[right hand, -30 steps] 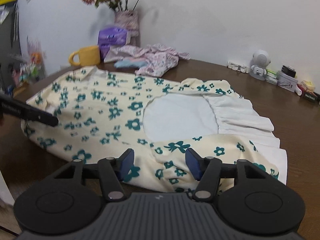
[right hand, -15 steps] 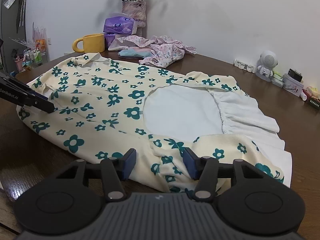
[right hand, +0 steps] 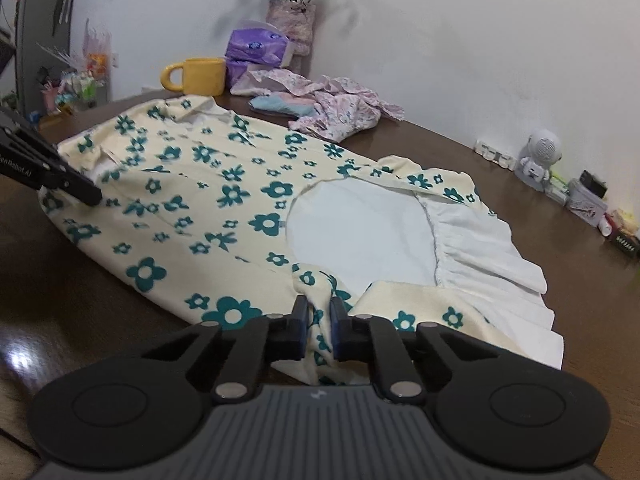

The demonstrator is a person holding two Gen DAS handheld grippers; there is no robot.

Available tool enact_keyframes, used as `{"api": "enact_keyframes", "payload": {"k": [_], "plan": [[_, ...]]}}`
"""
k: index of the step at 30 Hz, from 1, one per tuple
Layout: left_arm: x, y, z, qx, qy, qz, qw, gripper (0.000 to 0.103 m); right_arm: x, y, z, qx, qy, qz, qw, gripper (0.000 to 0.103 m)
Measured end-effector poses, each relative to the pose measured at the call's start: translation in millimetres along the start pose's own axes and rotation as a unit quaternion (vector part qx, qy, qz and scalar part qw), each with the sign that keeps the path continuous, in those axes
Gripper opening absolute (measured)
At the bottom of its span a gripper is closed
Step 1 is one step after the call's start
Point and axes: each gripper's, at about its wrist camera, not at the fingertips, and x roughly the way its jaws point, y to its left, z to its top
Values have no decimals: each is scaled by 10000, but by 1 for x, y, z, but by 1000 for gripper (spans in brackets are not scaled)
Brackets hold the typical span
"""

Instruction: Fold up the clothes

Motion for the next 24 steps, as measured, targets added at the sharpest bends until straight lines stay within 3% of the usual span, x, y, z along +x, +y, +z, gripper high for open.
{"api": "enact_keyframes", "payload": {"k": [7, 10, 12, 17, 20, 24], "plan": [[-7, 20, 0, -585, 210, -545, 9966, 0, -4, -15, 3, 226, 103, 343, 9991, 9], [-3, 26, 0, -641, 271, -494, 9964, 1, 2, -14, 1, 186, 213, 328, 9991, 11], [-4, 26, 0, -583, 238, -490, 9968, 6, 4, -15, 0, 293, 199, 350, 9988, 13], [-5, 10, 6, 150, 204, -170, 9995, 34, -6, -17, 4, 430, 28, 332, 9985, 23], [2, -3, 8, 820, 333, 131, 9960, 33, -8, -16, 3, 475, 32, 317, 9984, 23], [14, -14, 8, 1417, 597, 112, 9880, 22, -10, -14, 1, 560, 49, 289, 9980, 23]]}}
